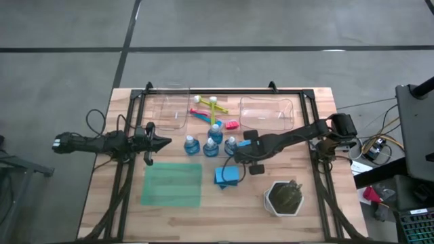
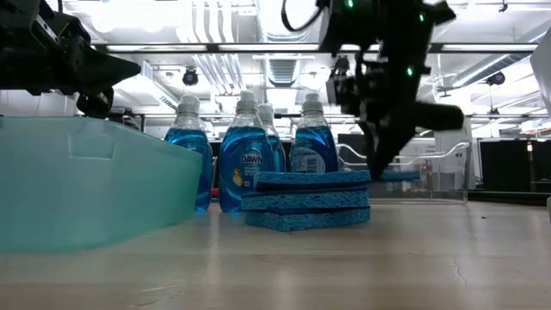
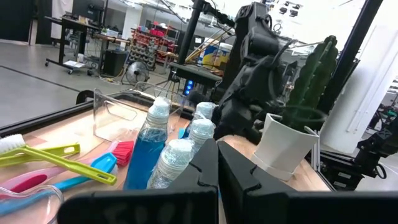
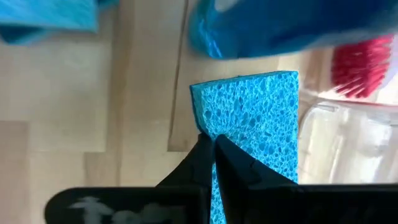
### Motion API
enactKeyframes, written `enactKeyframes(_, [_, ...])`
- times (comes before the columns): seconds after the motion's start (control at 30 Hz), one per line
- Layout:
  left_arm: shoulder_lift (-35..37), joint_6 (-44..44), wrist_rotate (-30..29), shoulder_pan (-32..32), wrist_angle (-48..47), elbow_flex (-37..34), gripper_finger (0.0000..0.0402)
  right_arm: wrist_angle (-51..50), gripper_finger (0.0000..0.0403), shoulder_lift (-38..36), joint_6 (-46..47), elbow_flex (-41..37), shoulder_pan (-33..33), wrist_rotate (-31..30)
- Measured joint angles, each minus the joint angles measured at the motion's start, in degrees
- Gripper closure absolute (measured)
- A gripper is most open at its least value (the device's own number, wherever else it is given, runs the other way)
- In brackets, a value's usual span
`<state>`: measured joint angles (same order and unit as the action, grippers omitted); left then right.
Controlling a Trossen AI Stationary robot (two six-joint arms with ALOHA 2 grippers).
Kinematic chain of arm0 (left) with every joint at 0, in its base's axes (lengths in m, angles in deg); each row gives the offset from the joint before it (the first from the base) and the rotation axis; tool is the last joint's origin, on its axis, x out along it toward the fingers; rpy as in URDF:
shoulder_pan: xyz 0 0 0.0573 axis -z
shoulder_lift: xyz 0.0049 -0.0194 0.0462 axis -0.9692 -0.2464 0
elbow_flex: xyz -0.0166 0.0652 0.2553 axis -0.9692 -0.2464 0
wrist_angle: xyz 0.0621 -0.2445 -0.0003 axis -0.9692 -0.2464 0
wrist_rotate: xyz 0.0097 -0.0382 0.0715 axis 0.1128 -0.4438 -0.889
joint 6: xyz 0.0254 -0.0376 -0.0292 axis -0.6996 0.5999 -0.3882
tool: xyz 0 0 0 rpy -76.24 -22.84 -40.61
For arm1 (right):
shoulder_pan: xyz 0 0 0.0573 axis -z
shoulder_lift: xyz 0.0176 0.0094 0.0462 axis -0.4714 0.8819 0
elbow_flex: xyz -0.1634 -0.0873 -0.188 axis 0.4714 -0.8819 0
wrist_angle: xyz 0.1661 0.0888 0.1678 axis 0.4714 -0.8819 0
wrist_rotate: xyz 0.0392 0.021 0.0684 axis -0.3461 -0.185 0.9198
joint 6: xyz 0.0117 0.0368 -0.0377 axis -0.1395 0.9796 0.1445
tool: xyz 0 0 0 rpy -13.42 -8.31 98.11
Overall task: Pick & Place Kitchen Sink Supplies
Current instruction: Put the blue sponge into the right transparent bin
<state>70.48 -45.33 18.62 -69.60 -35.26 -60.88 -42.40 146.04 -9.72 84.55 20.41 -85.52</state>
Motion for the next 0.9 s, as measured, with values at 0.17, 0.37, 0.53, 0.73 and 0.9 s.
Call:
enactKeyframes(0.17, [0.0, 0.0, 0.0, 0.0, 0.0, 0.0, 0.0401, -7.4, 0.0394, 0.0, 1.9, 6.0, -0.8, 1.1])
enactKeyframes(0.37, [0.0, 0.0, 0.0, 0.0, 0.0, 0.0, 0.0401, -14.6, 0.0394, -0.3, 3.8, 11.2, -0.8, 0.2])
enactKeyframes(0.53, [0.0, 0.0, 0.0, 0.0, 0.0, 0.0, 0.0401, -16.4, 0.0394, -1.5, 3.9, 12.0, -0.8, -6.0])
enactKeyframes(0.73, [0.0, 0.0, 0.0, 0.0, 0.0, 0.0, 0.0401, -17.1, 0.0394, -4.4, 4.3, 10.7, 1.4, -10.5])
enactKeyframes(0.9, [0.0, 0.0, 0.0, 0.0, -0.4, 0.0, 0.0401, -16.3, 0.0394, -8.4, 4.3, 6.7, 5.6, -16.4])
